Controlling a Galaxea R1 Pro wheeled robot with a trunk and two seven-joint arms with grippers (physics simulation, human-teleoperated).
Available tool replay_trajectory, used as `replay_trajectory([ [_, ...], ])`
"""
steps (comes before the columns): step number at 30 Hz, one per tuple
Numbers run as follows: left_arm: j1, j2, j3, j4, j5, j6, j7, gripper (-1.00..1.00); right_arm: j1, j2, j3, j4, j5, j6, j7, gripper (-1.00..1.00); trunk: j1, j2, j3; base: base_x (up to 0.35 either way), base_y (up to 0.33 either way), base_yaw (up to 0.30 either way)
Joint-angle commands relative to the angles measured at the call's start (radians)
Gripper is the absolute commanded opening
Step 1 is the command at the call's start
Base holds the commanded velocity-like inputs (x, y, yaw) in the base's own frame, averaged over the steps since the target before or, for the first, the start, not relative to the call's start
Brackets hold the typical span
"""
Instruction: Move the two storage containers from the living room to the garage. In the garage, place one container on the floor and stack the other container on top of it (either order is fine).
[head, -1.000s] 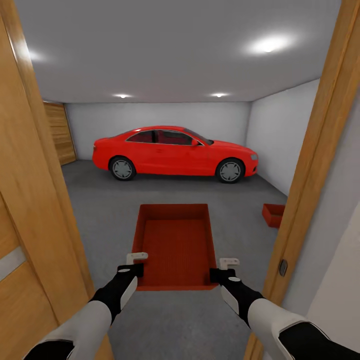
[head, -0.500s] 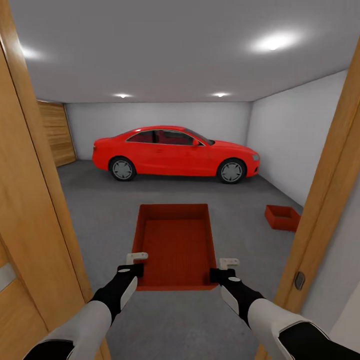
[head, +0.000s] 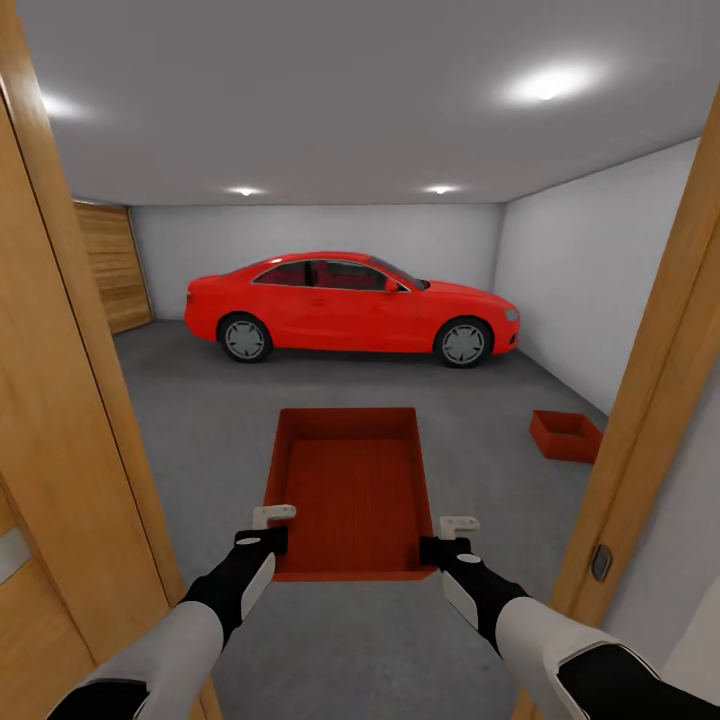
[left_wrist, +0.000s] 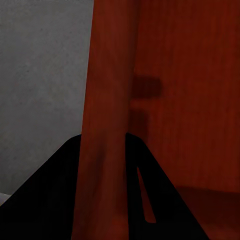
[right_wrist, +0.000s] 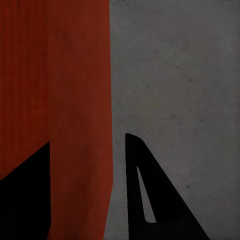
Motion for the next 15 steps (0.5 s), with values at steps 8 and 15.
replay_trajectory([
  [8,-0.001,0.002,0.026,-0.005,-0.023,0.008,0.047,-1.00,0.000,-0.020,-0.032,0.003,-0.010,-0.005,-0.026,-1.00,0.000,-0.001,0.000,0.241,0.000,0.000],
  [15,-0.001,0.002,0.026,-0.005,-0.023,0.008,0.047,-1.00,0.000,-0.020,-0.032,0.003,-0.010,-0.004,-0.025,-1.00,0.000,-0.001,0.000,0.226,0.000,-0.079],
])
